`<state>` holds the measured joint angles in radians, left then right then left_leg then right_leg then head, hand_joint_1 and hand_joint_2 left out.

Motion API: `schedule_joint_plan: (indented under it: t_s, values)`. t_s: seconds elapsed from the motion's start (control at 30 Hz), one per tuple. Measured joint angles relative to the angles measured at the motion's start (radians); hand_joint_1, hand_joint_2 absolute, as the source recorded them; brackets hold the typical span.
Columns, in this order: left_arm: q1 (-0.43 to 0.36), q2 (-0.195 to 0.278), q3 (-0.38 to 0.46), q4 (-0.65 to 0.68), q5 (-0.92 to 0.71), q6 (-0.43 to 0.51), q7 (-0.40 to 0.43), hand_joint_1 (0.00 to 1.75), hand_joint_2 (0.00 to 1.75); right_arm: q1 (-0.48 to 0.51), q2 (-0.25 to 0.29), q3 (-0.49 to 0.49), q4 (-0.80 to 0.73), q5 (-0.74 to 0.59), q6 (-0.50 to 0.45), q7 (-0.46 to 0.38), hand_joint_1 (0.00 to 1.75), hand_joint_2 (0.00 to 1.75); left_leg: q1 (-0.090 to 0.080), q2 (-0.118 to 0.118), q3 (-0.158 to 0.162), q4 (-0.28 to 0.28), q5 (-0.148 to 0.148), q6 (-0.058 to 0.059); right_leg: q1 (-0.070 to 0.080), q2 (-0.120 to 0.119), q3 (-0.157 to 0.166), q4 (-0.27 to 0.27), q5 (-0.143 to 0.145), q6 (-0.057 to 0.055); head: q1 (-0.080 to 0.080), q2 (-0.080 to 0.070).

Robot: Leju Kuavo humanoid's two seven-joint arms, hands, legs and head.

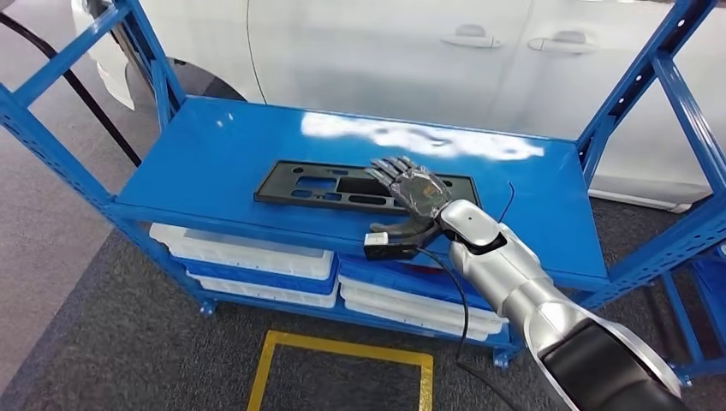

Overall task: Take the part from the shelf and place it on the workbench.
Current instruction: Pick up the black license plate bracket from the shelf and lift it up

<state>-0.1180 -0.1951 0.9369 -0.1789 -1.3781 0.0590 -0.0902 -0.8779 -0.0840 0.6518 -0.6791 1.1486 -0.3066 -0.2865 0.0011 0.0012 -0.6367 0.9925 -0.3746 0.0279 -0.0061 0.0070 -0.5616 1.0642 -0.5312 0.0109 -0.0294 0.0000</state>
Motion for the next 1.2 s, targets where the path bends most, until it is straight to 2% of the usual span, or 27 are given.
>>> schedule_joint_plan:
  t_s: [0.07,0.1,0.13,0.17,0.2,0.23,0.27,0.3,0.33,0.43,0.47,0.53,0.6,0.63,0.67,0.7,0.73,0.8,0.83,0.87,0.93,1.0,1.03,1.1,1.13,1.17,1.2]
  values:
    - [-0.003,0.000,0.000,0.000,-0.001,0.000,-0.001,0.00,0.00,0.001,0.000,-0.001,0.002,0.000,0.000,0.000,0.00,0.00,0.001,0.001,0.004,-0.004,-0.001,0.006,-0.003,-0.001,-0.067,0.124,-0.057,0.005,0.000,0.000]
    - [-0.003,0.000,0.000,0.000,-0.001,0.000,0.000,0.00,0.00,0.004,0.000,-0.001,0.004,0.001,0.001,-0.001,0.00,0.44,0.001,0.000,0.005,-0.004,-0.003,0.007,-0.005,-0.001,-0.104,0.187,-0.077,0.008,0.000,0.000]
    - [-0.004,0.000,0.000,0.000,-0.002,0.000,0.000,0.00,0.00,0.007,0.000,-0.001,0.006,0.004,0.002,-0.001,0.00,0.87,0.001,0.000,0.005,-0.003,-0.004,0.007,-0.007,-0.001,-0.130,0.225,-0.080,0.011,0.000,0.000]
    - [-0.003,0.000,0.000,0.000,-0.002,0.000,0.000,0.00,0.00,0.009,0.000,0.000,0.009,0.010,0.003,-0.002,0.00,1.31,0.002,-0.001,0.005,-0.001,-0.006,0.006,-0.010,-0.002,-0.138,0.225,-0.063,0.014,0.000,0.000]
    - [-0.003,0.000,0.000,0.000,-0.002,0.000,0.000,0.00,0.00,0.009,0.000,0.000,0.012,0.019,0.004,-0.001,0.00,1.75,0.002,-0.002,0.006,0.003,-0.009,0.004,-0.013,-0.002,-0.127,0.187,-0.028,0.016,0.000,0.000]
    - [-0.003,0.000,0.000,0.000,-0.003,0.000,0.000,0.00,0.00,0.007,0.000,0.001,0.015,0.031,0.004,0.001,0.00,1.75,0.003,-0.003,0.006,0.009,-0.013,0.001,-0.017,-0.004,-0.101,0.121,0.015,0.018,0.000,0.000]
    - [-0.004,0.000,0.000,0.000,-0.003,-0.001,0.000,0.00,0.00,0.003,0.000,0.003,0.019,0.049,0.003,0.009,0.00,1.75,0.002,-0.004,0.003,0.018,-0.017,-0.005,-0.017,-0.006,-0.074,0.056,0.046,0.017,0.000,0.000]
    - [-0.004,0.000,0.000,0.000,-0.003,-0.001,0.000,0.00,0.00,-0.001,0.000,0.008,0.025,0.077,0.001,0.025,0.00,1.75,0.000,-0.005,0.000,0.025,-0.021,-0.010,-0.017,-0.006,-0.055,0.007,0.067,0.014,0.000,0.000]
    - [-0.005,0.000,0.000,0.000,-0.003,-0.001,0.000,0.00,0.00,-0.006,0.001,0.015,0.034,0.111,-0.003,0.047,0.00,1.75,-0.001,-0.005,-0.003,0.030,-0.024,-0.016,-0.015,-0.006,-0.045,-0.020,0.074,0.009,0.000,0.000]
    - [-0.004,0.000,0.000,0.000,-0.003,-0.001,0.001,0.00,0.00,-0.016,0.001,0.044,0.066,0.190,-0.012,0.105,0.00,1.75,0.001,-0.005,-0.005,0.033,-0.025,-0.032,-0.012,-0.005,-0.045,-0.027,0.078,-0.013,0.000,0.000]
    - [-0.004,0.000,0.000,0.000,-0.003,-0.001,0.001,0.00,0.00,-0.020,0.001,0.051,0.074,0.198,-0.013,0.112,0.00,1.75,0.002,-0.005,-0.009,0.044,-0.035,-0.038,-0.013,-0.005,-0.045,-0.030,0.081,-0.020,0.000,0.000]
    - [-0.003,0.001,0.000,0.000,-0.003,-0.001,0.001,0.00,0.00,-0.027,0.005,0.062,0.087,0.217,-0.016,0.131,0.00,1.75,0.006,-0.005,-0.040,0.123,-0.087,-0.049,-0.016,-0.006,-0.044,-0.034,0.086,-0.031,0.000,0.000]
    - [-0.003,0.001,0.000,0.000,-0.003,-0.001,0.002,0.00,0.00,-0.033,0.010,0.077,0.111,0.261,0.000,0.196,0.00,1.75,0.008,-0.005,-0.097,0.257,-0.152,-0.056,-0.014,-0.006,-0.044,-0.034,0.087,-0.034,0.000,0.000]
    - [-0.003,0.001,0.000,0.000,-0.002,-0.001,0.002,0.00,0.00,-0.037,0.012,0.083,0.128,0.285,0.016,0.241,0.00,1.75,0.009,-0.005,-0.117,0.305,-0.167,-0.057,-0.013,-0.007,-0.044,-0.034,0.087,-0.034,0.000,0.000]
    - [-0.002,0.001,0.000,0.000,-0.003,-0.001,0.002,0.00,0.00,-0.045,0.015,0.088,0.146,0.304,0.039,0.285,0.00,1.75,0.009,-0.005,-0.120,0.317,-0.164,-0.057,-0.013,-0.007,-0.044,-0.034,0.087,-0.034,0.000,0.000]
    - [-0.001,0.001,0.000,0.000,-0.003,-0.001,0.001,0.00,0.00,-0.058,0.018,0.090,0.166,0.315,0.065,0.321,0.00,1.75,0.009,-0.005,-0.102,0.287,-0.143,-0.055,-0.013,-0.006,-0.044,-0.034,0.087,-0.034,0.000,0.000]
    - [-0.002,0.001,0.000,0.000,-0.004,-0.001,0.001,0.00,0.00,-0.074,0.019,0.090,0.186,0.321,0.094,0.349,0.00,1.75,0.009,-0.005,-0.067,0.221,-0.110,-0.050,-0.013,-0.006,-0.043,-0.034,0.087,-0.033,0.000,0.000]
    - [-0.005,0.001,0.000,0.000,-0.005,-0.001,0.001,0.00,0.00,-0.111,0.018,0.091,0.229,0.327,0.150,0.383,0.77,1.75,0.006,-0.005,0.007,0.082,-0.063,-0.038,-0.011,-0.005,-0.042,-0.034,0.087,-0.026,0.000,0.000]
    - [-0.007,0.001,0.000,0.000,-0.005,-0.001,0.001,0.00,0.00,-0.125,0.015,0.091,0.250,0.326,0.169,0.390,1.15,1.75,0.003,-0.005,0.027,0.043,-0.054,-0.033,-0.010,-0.005,-0.042,-0.034,0.088,-0.020,0.000,0.000]
    - [-0.008,0.001,0.000,0.000,-0.004,-0.001,0.001,0.00,0.00,-0.137,0.010,0.090,0.267,0.322,0.178,0.391,1.54,1.75,0.001,-0.006,0.032,0.029,-0.054,-0.029,-0.010,-0.006,-0.043,-0.036,0.090,-0.013,0.000,0.000]
    - [-0.005,0.001,0.000,0.000,-0.002,0.000,0.000,0.00,0.00,-0.152,-0.001,0.087,0.293,0.311,0.177,0.382,1.59,1.75,0.001,-0.005,0.032,0.023,-0.048,-0.018,-0.009,-0.005,-0.043,-0.041,0.092,-0.001,0.000,0.000]
    - [-0.004,0.000,0.000,0.000,-0.001,0.001,-0.002,0.00,0.00,-0.162,-0.013,0.081,0.310,0.302,0.169,0.373,1.69,1.75,0.006,-0.003,0.037,0.009,-0.039,-0.005,-0.009,-0.005,-0.053,-0.019,0.073,0.007,0.000,0.000]
    - [-0.004,0.000,0.000,0.000,0.000,0.002,-0.003,0.00,0.00,-0.166,-0.017,0.079,0.317,0.300,0.163,0.371,1.75,1.75,0.008,-0.001,0.038,0.003,-0.035,0.000,-0.009,-0.005,-0.073,0.023,0.047,0.010,0.000,0.000]
    - [-0.005,0.000,0.000,0.000,0.003,0.002,-0.003,0.00,0.00,-0.167,-0.022,0.076,0.333,0.298,0.142,0.359,1.75,1.75,0.005,0.000,0.037,0.002,-0.034,0.006,-0.009,-0.005,-0.135,0.154,-0.017,0.013,0.000,0.000]
    - [-0.003,0.000,0.000,0.000,0.003,0.002,-0.002,0.00,0.00,-0.164,-0.024,0.075,0.339,0.297,0.125,0.349,1.75,1.75,0.005,-0.001,0.036,0.003,-0.034,0.007,-0.009,-0.005,-0.163,0.211,-0.035,0.015,0.000,0.000]
    - [-0.001,0.000,0.000,0.000,0.002,0.002,-0.001,0.00,0.00,-0.160,-0.027,0.074,0.344,0.297,0.106,0.337,1.75,1.75,0.004,-0.001,0.036,0.004,-0.034,0.007,-0.009,-0.005,-0.176,0.236,-0.035,0.016,0.000,0.000]
    - [0.000,0.000,0.000,0.000,0.001,0.002,0.000,0.00,0.00,-0.158,-0.029,0.072,0.348,0.296,0.084,0.327,1.75,1.75,0.004,-0.001,0.036,0.006,-0.035,0.006,-0.010,-0.006,-0.170,0.220,-0.015,0.016,0.000,0.000]
